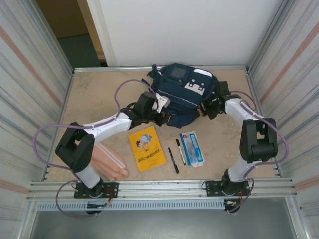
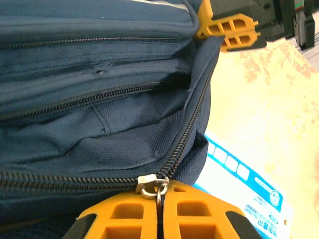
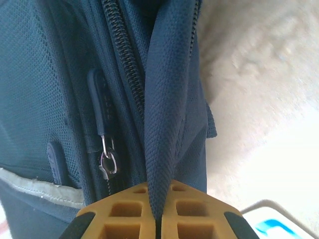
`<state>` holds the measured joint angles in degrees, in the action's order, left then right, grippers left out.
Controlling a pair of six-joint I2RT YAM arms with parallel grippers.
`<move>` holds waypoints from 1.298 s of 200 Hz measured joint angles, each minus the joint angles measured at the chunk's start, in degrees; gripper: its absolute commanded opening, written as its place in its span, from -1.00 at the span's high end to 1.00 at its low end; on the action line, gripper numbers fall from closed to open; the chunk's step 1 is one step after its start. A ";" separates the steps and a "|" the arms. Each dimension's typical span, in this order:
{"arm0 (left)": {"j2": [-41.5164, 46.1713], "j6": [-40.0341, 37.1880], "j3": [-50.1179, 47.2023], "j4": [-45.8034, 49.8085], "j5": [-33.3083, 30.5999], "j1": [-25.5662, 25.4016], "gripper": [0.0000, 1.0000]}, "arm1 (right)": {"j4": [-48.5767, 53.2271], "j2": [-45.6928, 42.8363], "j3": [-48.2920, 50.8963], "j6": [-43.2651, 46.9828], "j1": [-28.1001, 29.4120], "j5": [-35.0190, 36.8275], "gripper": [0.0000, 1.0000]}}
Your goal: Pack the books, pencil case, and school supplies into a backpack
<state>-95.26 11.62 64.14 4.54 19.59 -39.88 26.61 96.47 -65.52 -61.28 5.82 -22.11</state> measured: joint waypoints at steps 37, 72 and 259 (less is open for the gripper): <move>-1.70 0.39 2.01 1.22 -0.57 -0.85 1.00 | -2.75 3.72 -2.34 4.48 -0.35 -2.47 0.32; -8.11 4.33 6.84 -1.86 -3.41 -3.91 1.00 | -3.26 9.35 -7.85 6.43 -3.56 -7.37 -0.20; -17.09 7.74 15.69 -2.84 -13.38 -14.05 1.00 | 8.66 -7.19 4.07 3.26 -0.92 -9.51 0.82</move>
<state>-112.36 19.35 79.83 1.69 6.22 -53.93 35.27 89.27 -61.45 -58.02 4.91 -31.62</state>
